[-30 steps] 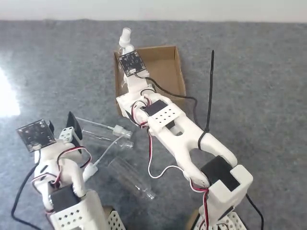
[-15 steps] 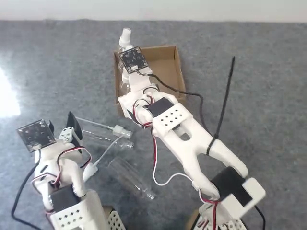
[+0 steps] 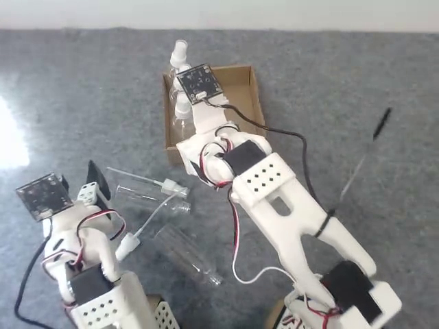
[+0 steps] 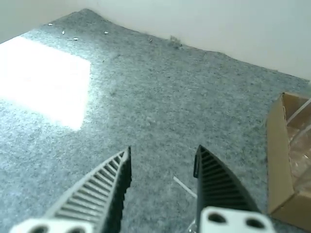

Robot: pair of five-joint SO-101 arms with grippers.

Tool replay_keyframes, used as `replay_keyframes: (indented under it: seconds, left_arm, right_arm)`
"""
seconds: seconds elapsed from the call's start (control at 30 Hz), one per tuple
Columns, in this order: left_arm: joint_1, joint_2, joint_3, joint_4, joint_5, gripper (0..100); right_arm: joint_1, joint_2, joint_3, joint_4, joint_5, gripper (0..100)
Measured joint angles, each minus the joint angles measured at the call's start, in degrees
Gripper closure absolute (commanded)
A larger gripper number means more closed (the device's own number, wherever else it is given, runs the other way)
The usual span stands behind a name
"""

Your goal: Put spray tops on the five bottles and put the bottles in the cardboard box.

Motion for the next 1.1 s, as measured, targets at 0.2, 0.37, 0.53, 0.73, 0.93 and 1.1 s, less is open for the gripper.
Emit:
replay_keyframes:
  seconds: [0.2,0.37,0.53,0.73,0.93,1.1]
  left_arm:
    - [-0.09,0.00,0.00,-0.26,0.00,80]
    - [-0.09,0.00,0.00,-0.26,0.00,80]
    - [-1.32,0.00,0.00,-0.26,0.00,80]
    - [-3.78,0.00,0.00,-0.26,0.00,80]
    - [-4.84,0.00,0.00,-1.85,0.00,80]
    - [-7.65,0.00,0.00,-2.64,0.35,80]
  right_arm:
    - [-0.09,-4.40,0.00,3.60,0.00,68.0]
    - [-2.81,-6.77,0.00,6.51,0.00,68.0]
    - [-5.63,-7.38,0.00,8.53,0.00,68.0]
    - [-8.26,-7.38,0.00,10.02,0.00,68.1]
    - [-11.69,-7.38,0.00,11.69,-0.18,68.1]
    - [-15.30,-7.38,0.00,12.84,-0.18,68.1]
